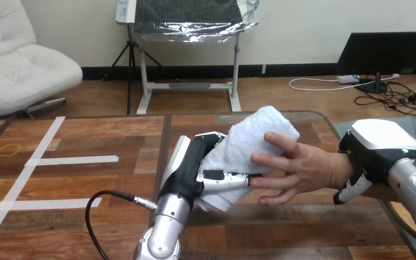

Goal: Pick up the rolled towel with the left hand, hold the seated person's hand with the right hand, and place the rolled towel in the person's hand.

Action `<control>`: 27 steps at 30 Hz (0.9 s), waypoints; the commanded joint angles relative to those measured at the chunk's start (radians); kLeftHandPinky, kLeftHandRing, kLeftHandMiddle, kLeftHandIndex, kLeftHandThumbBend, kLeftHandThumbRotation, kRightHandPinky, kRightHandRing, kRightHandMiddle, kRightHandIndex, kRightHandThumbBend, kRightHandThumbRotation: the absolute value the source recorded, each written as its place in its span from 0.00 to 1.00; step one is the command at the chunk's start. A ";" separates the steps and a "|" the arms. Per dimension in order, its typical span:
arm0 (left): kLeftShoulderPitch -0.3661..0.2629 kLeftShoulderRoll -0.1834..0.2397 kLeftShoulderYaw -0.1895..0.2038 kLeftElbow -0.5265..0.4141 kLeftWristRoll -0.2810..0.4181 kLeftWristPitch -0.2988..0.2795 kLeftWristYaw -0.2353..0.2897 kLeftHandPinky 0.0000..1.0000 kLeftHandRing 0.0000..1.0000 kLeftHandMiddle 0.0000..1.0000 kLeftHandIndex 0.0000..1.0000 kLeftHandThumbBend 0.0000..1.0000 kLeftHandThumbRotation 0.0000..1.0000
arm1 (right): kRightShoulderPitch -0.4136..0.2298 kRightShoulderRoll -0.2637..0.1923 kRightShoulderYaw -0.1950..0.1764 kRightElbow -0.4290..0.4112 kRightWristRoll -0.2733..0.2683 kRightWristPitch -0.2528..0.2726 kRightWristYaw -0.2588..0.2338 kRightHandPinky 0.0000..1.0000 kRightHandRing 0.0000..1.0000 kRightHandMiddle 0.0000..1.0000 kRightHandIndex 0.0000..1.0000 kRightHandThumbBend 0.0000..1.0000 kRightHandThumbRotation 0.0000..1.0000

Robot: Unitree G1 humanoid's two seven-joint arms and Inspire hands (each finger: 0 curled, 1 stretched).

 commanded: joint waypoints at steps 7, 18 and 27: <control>-0.122 -0.023 -0.029 0.006 0.012 -0.013 0.000 0.35 0.37 0.40 0.47 0.60 0.00 | -0.019 -0.007 -0.052 -0.077 0.022 -0.003 -0.012 0.11 0.19 0.29 0.36 0.71 0.00; -0.141 -0.039 -0.054 0.035 0.022 -0.047 -0.002 0.36 0.38 0.41 0.47 0.60 0.00 | -0.017 -0.007 -0.064 -0.099 0.027 0.004 0.000 0.12 0.19 0.29 0.35 0.72 0.00; -0.150 -0.055 -0.073 0.055 0.029 -0.065 0.006 0.36 0.38 0.42 0.46 0.59 0.00 | -0.014 -0.008 -0.069 -0.112 0.028 0.022 0.019 0.12 0.19 0.29 0.35 0.72 0.00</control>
